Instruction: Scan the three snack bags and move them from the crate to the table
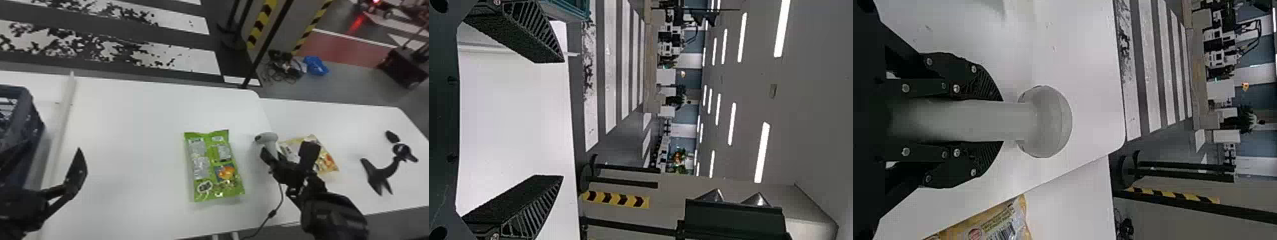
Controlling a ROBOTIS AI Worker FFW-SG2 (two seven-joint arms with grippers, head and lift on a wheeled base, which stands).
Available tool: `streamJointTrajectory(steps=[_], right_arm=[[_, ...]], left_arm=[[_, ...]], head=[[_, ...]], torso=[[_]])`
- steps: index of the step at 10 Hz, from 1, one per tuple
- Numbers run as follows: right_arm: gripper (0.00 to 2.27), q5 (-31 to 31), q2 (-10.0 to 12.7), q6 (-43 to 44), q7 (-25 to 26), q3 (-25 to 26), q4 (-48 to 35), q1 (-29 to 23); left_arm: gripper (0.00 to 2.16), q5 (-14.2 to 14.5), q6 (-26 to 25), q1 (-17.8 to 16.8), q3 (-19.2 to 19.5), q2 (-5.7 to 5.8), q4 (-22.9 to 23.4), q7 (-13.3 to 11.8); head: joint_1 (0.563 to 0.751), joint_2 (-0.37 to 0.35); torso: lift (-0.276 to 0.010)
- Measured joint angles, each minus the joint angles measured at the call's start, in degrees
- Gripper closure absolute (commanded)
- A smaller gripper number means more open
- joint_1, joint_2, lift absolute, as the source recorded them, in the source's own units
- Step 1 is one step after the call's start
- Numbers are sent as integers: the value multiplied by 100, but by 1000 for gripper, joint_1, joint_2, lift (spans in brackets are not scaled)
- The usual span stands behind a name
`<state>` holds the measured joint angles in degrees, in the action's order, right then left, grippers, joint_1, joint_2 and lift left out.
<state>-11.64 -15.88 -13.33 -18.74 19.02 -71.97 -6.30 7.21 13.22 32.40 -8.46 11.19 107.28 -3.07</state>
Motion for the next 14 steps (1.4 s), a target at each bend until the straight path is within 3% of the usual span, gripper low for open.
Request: streamJointTrajectory(steps=[1, 2, 4, 5, 7, 9, 12, 14], right_arm=[[103, 0, -16, 137, 1, 0, 179, 74], [-1, 0, -30, 233, -1, -1, 275, 109], [39, -76, -37, 335, -23, -2, 141, 35], [56, -324, -37, 236, -186, 37, -304, -224], [80, -1066, 10, -869, -673, 268, -1519, -805], [87, -1342, 100, -1918, -881, 306, -2310, -1075], [90, -1334, 204, -2096, -988, 246, -2658, -1185], [90, -1101, 193, -2131, -1414, 154, -2416, -963]], left_arm=[[36, -8, 0, -4, -1, -2, -8, 0], [36, -24, 0, -6, -4, -2, -12, 0], [36, -32, -5, -6, -13, -3, -3, 0], [36, -32, -14, -8, -15, -3, 2, 0], [36, -30, -39, -18, -20, -3, 20, 0], [36, -28, -102, -31, -51, -7, 72, 2], [36, -27, -379, 102, -64, -8, 481, 214], [36, -35, -522, 218, -72, -7, 748, 395]], head=[[695, -350], [695, -350], [695, -350], [695, -350], [695, -345], [695, -311], [695, -272], [695, -252]], torso=[[-62], [-62], [-62], [-62], [-62], [-62], [-62], [-62]])
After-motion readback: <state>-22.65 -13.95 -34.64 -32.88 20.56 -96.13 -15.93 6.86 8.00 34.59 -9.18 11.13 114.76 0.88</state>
